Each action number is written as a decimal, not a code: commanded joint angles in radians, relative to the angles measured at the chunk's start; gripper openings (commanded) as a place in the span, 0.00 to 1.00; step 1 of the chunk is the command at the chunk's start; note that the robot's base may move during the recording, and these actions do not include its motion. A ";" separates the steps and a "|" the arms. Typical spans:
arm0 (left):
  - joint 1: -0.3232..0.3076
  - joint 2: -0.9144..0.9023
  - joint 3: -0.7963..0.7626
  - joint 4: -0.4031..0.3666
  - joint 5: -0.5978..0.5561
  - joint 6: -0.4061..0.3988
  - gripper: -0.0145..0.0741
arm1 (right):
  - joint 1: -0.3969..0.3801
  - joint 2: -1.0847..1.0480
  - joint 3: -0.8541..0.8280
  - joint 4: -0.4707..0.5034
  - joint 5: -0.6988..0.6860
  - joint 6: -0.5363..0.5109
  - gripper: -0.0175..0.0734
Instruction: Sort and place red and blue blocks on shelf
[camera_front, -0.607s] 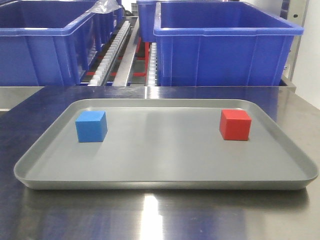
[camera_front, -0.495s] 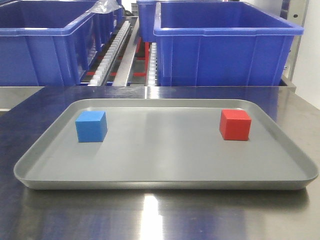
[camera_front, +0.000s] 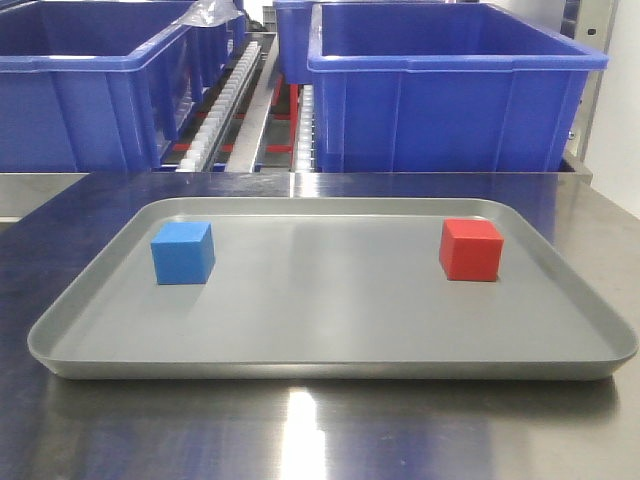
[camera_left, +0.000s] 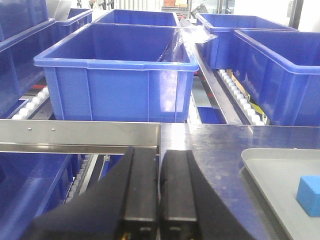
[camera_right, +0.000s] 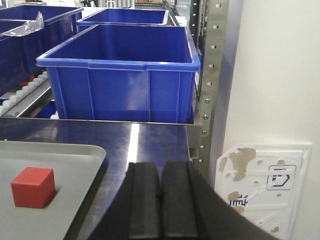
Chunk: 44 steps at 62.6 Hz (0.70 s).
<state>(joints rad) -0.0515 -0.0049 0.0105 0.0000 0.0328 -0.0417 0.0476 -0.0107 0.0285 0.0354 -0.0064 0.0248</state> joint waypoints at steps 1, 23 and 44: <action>-0.001 -0.016 0.026 -0.006 -0.084 0.001 0.30 | -0.006 -0.019 -0.052 0.002 -0.029 -0.005 0.25; -0.001 -0.016 0.026 -0.006 -0.084 0.001 0.30 | -0.006 0.001 -0.229 0.002 0.314 -0.005 0.25; -0.001 -0.016 0.026 -0.006 -0.084 0.001 0.30 | -0.006 0.217 -0.360 0.001 0.413 -0.061 0.25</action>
<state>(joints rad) -0.0515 -0.0049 0.0105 0.0000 0.0328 -0.0417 0.0476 0.1386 -0.2762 0.0354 0.4754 -0.0123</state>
